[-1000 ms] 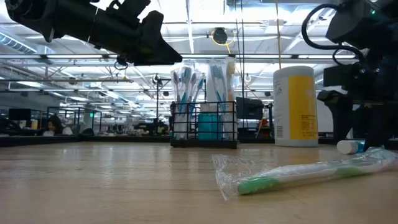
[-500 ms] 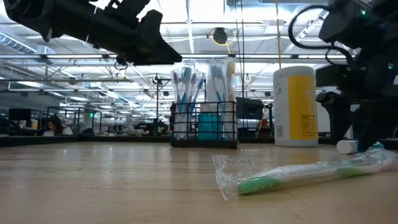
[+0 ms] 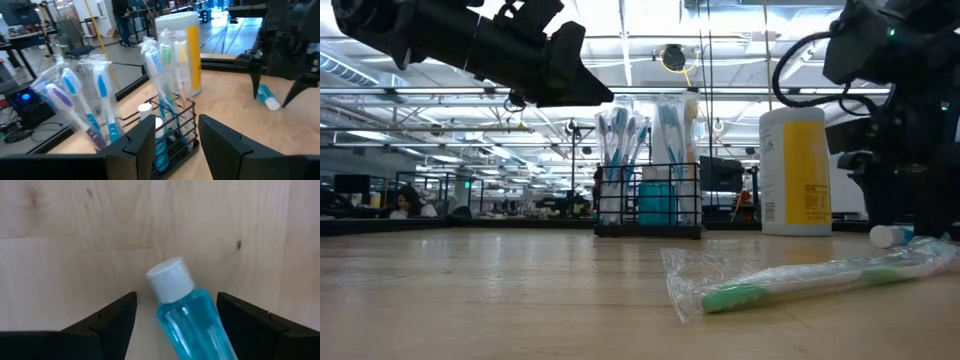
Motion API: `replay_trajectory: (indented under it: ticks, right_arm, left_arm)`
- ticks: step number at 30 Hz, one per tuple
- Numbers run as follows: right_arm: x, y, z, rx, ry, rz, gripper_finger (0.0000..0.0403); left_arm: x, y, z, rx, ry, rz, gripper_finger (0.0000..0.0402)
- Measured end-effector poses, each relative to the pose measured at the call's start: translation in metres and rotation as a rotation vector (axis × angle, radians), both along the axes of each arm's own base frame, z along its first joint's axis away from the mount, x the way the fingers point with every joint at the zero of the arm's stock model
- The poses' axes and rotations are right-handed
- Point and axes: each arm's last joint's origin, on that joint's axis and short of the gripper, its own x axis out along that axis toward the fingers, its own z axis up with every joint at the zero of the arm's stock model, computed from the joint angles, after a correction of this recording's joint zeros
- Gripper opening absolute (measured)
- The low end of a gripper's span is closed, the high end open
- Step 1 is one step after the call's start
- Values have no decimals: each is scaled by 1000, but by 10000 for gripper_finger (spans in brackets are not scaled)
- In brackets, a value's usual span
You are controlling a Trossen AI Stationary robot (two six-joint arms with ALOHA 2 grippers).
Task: Pick & Place toothbrushing station
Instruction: Put the blue mouthwash into the black wire organizer
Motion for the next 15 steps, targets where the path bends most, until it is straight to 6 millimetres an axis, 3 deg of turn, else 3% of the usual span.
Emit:
replay_trajectory:
  ticks: [8, 15]
  right_arm:
    - [0, 1, -13, 1, 103, -44, 264]
    - [-2, 1, -16, -4, 145, -25, 207]
  left_arm:
    - [1, -1, 0, 3, 11, -59, 157]
    - [1, -1, 0, 18, 20, -63, 157]
